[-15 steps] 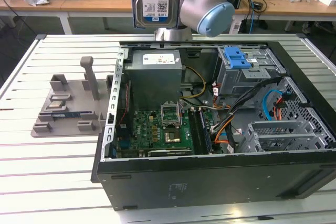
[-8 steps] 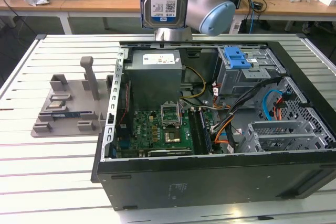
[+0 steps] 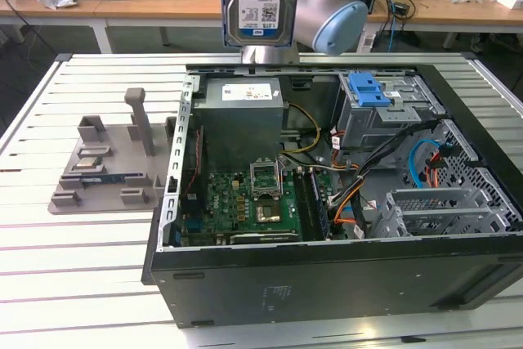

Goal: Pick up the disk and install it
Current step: 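Pick up the disk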

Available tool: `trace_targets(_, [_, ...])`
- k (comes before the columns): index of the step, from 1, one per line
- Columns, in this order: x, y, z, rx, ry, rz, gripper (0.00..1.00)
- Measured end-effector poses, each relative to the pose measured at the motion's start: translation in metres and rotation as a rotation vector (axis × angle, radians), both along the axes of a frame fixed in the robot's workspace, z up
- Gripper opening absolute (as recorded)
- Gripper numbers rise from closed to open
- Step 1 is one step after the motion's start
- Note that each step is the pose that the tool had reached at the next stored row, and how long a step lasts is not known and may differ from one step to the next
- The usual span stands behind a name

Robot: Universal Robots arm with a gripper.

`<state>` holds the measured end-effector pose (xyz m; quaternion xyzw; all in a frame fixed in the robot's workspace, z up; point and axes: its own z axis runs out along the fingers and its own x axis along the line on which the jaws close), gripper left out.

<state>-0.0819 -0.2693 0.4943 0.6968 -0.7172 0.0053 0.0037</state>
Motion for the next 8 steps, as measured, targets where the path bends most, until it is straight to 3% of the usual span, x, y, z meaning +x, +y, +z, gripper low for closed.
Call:
trace_targets(4, [0.001, -0.0077, -0.0002, 0.0000, 0.0000, 0.000, 0.37])
trace_targets(8, [0.003, -0.0186, -0.0004, 0.0000, 0.0000, 0.000, 0.37])
